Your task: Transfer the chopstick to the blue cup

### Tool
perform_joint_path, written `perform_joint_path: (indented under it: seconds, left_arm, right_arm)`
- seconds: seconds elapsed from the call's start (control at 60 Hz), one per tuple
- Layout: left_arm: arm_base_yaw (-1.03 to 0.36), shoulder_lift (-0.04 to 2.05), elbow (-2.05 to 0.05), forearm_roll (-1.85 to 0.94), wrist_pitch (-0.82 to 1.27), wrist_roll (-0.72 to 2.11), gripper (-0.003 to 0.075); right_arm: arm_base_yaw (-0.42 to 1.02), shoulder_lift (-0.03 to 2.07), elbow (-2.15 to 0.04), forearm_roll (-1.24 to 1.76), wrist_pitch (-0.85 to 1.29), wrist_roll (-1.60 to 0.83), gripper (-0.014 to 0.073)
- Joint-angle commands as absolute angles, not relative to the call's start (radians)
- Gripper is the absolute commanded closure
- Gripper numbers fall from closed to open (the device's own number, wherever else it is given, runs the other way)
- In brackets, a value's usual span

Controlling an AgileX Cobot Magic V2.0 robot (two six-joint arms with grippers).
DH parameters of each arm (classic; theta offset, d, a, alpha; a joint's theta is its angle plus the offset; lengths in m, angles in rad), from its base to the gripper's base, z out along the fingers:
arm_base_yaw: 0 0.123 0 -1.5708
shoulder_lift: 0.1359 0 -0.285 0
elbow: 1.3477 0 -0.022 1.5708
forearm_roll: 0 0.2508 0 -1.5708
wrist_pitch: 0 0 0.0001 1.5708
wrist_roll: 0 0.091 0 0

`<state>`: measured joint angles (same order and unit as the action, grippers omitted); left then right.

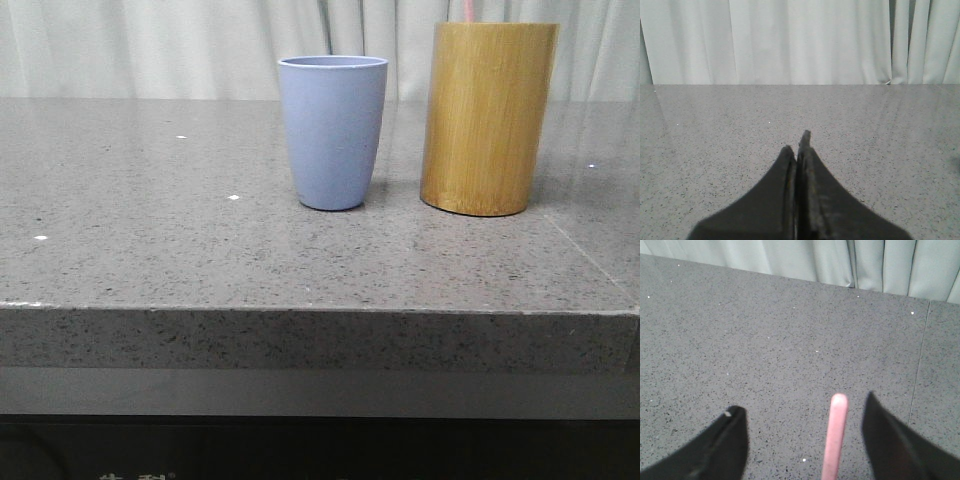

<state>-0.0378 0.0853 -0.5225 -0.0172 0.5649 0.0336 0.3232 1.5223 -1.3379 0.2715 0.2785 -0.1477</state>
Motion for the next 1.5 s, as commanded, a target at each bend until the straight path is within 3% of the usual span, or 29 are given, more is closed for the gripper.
perform_joint_path:
  seconds: [0.0,0.183,0.367,0.7,1.0,1.483]
  left_arm:
    - [-0.037,0.101,-0.547,-0.026,0.478,0.034,0.0739]
    - [-0.037,0.101,-0.547,-0.026,0.478,0.034,0.0739]
    - [-0.037,0.101,-0.547,-0.026,0.478,0.034,0.0739]
    - [-0.037,0.101,-0.547,-0.026,0.478,0.034,0.0739]
    - [-0.037,0.101,-0.545,-0.026,0.478,0.034,0.0739]
    - [-0.037,0.101,-0.545,-0.026,0.478,0.034,0.0739]
  right_arm:
    - [0.323,1.484,-1.379,0.277,0.21,-0.151,0.0288]
    - [0.323,1.484,-1.379,0.277,0.174,-0.151,0.0538]
    - [0.323,1.48,-1.379,0.277,0.17,-0.151,0.0634]
    - [0.323,1.352,-1.379,0.169,0.124,-0.152,0.0643]
    - [0.339,1.2,-1.379,0.197,-0.049,-0.152,0.0643]
    - [0.572,1.336,-1.379,0.268,-0.103,-0.152,0.0643]
